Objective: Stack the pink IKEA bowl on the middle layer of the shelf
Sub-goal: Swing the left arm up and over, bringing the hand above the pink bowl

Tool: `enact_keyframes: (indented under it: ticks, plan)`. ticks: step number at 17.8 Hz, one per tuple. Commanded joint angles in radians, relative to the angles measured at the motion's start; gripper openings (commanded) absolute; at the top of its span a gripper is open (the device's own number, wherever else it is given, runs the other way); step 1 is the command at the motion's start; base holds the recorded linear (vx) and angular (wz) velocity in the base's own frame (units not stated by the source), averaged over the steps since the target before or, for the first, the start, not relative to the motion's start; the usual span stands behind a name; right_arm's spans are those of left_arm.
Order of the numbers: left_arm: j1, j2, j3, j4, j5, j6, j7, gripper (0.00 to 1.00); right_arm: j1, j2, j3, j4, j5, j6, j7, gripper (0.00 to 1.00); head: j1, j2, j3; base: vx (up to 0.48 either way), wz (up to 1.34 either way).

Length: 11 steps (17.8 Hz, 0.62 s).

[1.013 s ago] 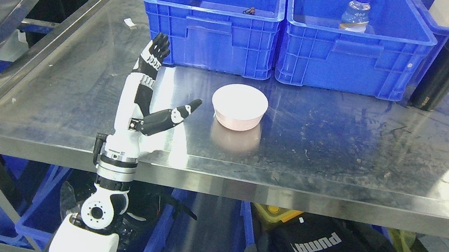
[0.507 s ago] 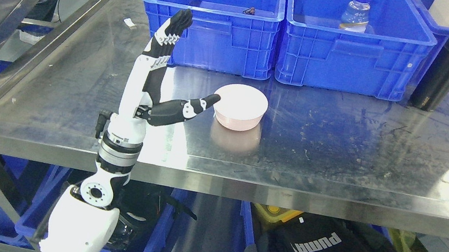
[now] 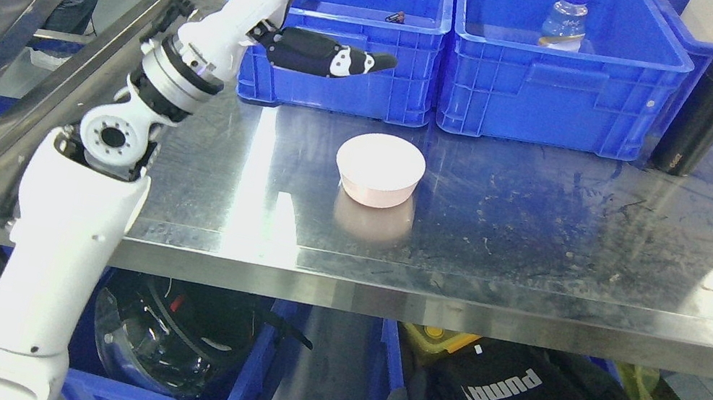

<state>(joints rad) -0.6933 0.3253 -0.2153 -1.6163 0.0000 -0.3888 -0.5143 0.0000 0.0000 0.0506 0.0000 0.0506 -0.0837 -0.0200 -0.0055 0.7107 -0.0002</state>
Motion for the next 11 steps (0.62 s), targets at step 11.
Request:
enact_keyframes:
  ticks: [11]
  plan:
    - [-0.218,0.353,-0.217,0.001,-0.171,0.079,-0.592,0.96,0.021,-0.017,0.0,-0.017,0.0,0.001,-0.006,1.0,0.0,0.0,0.0,0.0,0.0]
